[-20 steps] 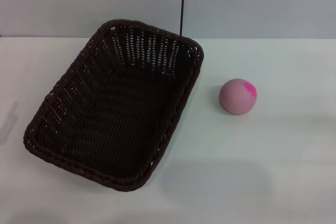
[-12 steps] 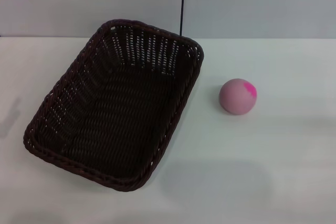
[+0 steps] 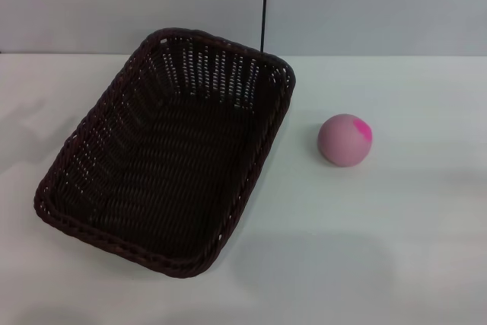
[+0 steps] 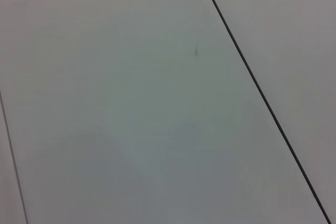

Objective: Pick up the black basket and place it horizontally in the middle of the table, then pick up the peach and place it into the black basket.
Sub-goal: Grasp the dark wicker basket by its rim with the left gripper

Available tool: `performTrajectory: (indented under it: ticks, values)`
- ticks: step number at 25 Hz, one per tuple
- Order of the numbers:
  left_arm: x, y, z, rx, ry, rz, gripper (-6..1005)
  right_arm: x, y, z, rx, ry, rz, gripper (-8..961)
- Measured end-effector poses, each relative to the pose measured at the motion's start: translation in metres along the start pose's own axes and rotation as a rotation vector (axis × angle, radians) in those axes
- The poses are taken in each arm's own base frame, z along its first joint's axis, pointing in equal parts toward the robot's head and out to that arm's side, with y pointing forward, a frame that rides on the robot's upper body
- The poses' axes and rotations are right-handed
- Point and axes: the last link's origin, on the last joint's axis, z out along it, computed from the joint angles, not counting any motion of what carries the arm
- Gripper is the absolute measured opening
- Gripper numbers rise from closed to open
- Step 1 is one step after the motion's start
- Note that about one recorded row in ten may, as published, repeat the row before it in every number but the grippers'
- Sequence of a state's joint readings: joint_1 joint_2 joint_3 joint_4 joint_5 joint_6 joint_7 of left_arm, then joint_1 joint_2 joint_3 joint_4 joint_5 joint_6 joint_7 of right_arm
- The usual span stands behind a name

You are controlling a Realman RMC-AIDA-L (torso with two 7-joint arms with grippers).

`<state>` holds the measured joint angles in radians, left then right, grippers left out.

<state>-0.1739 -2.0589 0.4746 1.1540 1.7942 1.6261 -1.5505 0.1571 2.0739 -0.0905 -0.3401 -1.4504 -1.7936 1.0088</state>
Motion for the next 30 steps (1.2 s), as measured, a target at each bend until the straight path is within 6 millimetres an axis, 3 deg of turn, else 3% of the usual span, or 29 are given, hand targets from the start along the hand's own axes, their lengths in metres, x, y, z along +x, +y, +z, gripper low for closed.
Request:
performTrajectory:
  ticks: [3, 12, 13, 22, 30]
  values:
    - [0.04, 0.008, 0.028, -0.046, -0.252, 0.014, 659, -0.001, -0.002, 0.0, 0.003, 0.001, -0.009, 713]
    - [0.08, 0.042, 0.079, -0.136, -0.538, -0.017, 661, -0.005, -0.006, 0.003, 0.008, 0.002, -0.03, 712]
    - [0.081, 0.051, 0.091, -0.145, -0.597, -0.035, 661, -0.006, -0.006, 0.003, 0.008, 0.002, -0.033, 712]
    - [0.068, 0.067, 0.134, -0.05, -0.696, 0.013, 661, -0.009, -0.007, 0.008, -0.007, 0.001, -0.05, 710]
    - [0.058, 0.06, 0.139, 0.042, -0.761, 0.036, 661, -0.009, -0.007, 0.01, -0.013, 0.002, -0.051, 711]
